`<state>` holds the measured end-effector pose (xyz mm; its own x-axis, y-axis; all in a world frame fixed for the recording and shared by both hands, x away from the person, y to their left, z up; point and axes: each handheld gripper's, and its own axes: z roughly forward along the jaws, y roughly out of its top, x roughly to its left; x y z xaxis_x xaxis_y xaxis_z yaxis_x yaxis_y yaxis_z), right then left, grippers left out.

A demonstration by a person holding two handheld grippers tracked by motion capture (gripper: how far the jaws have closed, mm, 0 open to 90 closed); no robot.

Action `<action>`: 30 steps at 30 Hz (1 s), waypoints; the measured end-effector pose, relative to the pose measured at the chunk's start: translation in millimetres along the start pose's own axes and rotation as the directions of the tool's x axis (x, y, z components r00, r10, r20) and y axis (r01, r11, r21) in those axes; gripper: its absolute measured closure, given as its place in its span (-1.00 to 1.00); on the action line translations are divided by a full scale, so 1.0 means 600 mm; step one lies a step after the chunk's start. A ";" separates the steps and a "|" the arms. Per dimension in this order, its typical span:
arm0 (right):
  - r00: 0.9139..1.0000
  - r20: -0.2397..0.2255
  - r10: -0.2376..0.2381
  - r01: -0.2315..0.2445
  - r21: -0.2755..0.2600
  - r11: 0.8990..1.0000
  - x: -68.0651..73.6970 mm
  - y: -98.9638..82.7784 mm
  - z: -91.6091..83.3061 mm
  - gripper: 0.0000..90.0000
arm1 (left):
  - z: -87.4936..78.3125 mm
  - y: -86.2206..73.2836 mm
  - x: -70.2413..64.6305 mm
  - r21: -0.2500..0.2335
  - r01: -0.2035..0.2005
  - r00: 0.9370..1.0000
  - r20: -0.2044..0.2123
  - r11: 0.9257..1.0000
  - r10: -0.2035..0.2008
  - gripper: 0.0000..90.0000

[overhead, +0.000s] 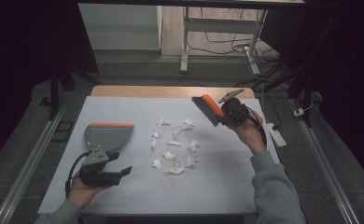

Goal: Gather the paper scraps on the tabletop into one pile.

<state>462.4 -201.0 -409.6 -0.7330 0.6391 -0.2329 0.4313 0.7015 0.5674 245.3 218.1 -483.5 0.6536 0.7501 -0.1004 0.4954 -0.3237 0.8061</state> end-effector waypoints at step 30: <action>0.968 -0.172 -0.182 0.206 0.136 0.969 0.033 0.093 0.152 0.55 | 0.000 -0.007 0.013 0.003 0.035 0.999 0.012 0.999 -0.035 -0.39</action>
<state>519.6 -120.4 -454.9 -0.8787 0.4367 -0.1927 0.3382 0.8546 0.3941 248.0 225.4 -487.7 0.6426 0.7540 -0.1361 0.5200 -0.2987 0.8002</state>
